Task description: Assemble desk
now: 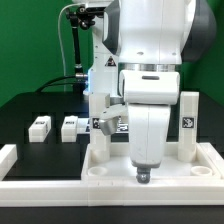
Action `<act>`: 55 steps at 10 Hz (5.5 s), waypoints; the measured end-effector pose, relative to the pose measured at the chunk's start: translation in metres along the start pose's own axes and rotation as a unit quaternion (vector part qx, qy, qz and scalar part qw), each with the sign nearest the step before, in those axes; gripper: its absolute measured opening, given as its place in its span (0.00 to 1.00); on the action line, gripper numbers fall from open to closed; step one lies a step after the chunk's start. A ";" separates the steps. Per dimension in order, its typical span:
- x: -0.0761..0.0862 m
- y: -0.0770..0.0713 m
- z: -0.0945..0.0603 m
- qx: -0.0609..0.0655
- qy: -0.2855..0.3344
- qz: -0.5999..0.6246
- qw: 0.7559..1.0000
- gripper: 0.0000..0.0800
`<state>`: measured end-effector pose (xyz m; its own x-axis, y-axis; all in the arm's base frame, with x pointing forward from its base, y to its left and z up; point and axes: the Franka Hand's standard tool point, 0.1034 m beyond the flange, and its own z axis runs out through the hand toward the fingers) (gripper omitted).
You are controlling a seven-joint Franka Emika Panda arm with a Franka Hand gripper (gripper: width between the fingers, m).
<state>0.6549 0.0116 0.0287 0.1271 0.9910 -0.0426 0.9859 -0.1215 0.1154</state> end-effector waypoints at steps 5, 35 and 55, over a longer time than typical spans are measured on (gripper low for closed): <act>-0.001 0.000 0.001 0.001 0.000 0.001 1.000 0.80; -0.215 -0.092 -0.053 0.107 -0.055 0.806 0.580 0.81; -0.189 -0.190 -0.036 0.448 -0.224 0.701 0.508 0.81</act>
Offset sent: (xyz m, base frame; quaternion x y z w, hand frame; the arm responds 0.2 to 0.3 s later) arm 0.0000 0.0000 0.0000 0.0000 0.0000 0.0000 1.0000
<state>0.4399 -0.1507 0.0505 0.5862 -0.1918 -0.7871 -0.4789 -0.8657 -0.1457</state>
